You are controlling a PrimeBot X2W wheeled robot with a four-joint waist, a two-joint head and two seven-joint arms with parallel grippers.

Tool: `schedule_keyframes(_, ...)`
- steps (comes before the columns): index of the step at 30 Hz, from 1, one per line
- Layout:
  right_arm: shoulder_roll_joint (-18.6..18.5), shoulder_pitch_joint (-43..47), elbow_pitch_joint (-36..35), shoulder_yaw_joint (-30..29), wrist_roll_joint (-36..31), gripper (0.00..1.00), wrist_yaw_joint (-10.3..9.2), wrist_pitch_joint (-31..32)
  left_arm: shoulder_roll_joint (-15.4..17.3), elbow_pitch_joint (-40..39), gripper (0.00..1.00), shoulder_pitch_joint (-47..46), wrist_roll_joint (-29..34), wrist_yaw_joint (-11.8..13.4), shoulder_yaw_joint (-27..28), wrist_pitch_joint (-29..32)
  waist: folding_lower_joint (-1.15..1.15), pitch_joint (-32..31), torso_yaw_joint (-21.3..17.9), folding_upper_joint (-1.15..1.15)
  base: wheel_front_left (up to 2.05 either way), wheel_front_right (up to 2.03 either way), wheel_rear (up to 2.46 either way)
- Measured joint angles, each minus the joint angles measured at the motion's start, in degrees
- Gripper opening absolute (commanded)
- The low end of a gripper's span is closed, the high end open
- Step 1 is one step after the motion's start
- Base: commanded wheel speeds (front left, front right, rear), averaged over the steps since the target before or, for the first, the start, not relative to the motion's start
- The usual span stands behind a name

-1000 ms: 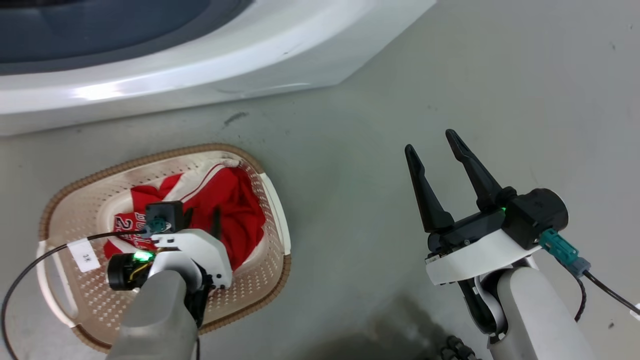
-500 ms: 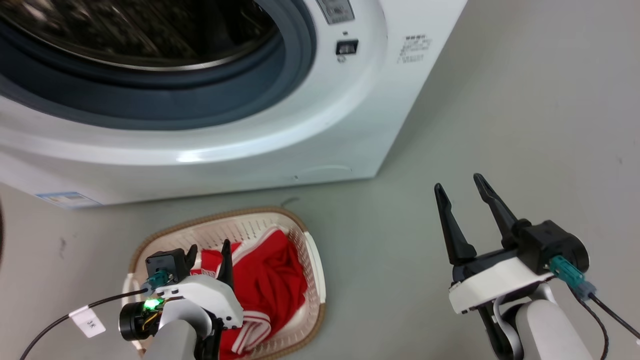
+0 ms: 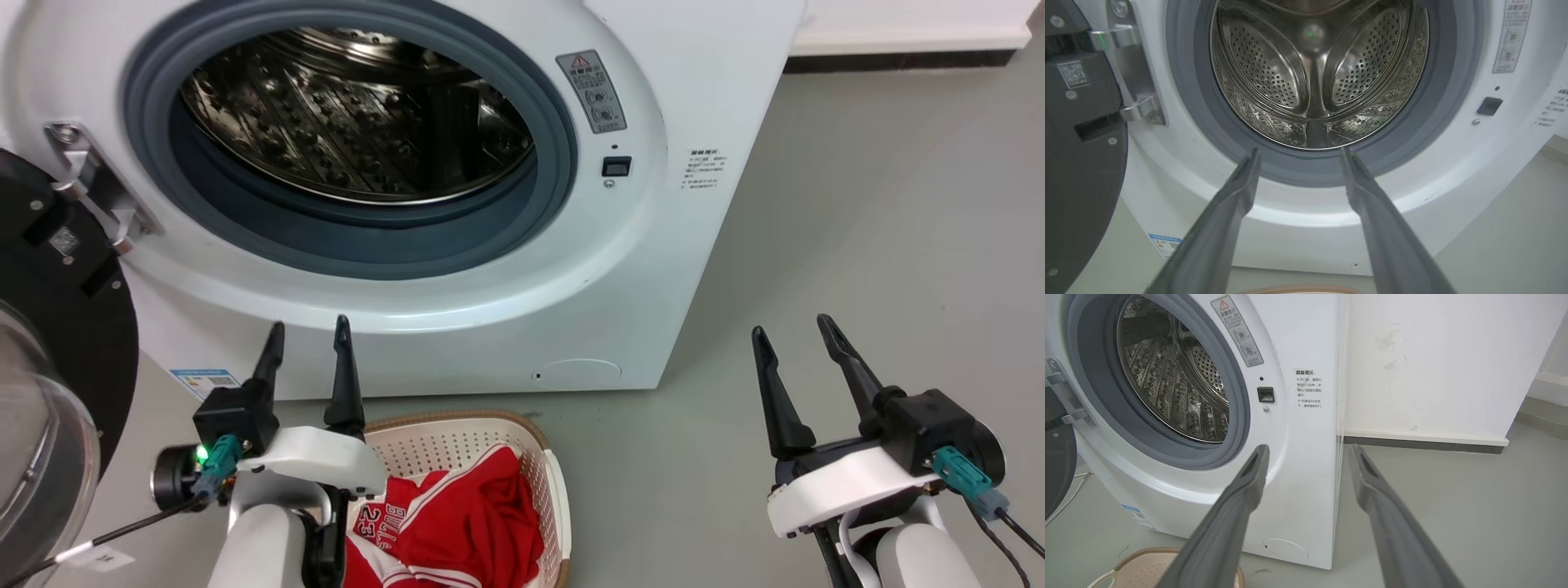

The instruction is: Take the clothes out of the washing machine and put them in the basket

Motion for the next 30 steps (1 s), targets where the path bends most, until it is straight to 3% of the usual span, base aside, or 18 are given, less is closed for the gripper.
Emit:
schedule_keyframes(10,0.0,4.9,-3.5,-1.1,-1.0,1.00,0.00,2.3,1.5,-13.7,1.00,8.0,7.8,-0.9,0.2,0.0,0.00,-6.1,0.9,0.00,0.00,0.00,0.00)
schedule_keyframes(30,0.0,9.5,-5.5,-0.2,-1.0,1.00,0.00,4.3,1.7,-13.5,1.00,15.2,7.5,0.0,-0.3,0.0,0.00,-10.2,1.0,0.00,0.00,0.00,0.00)
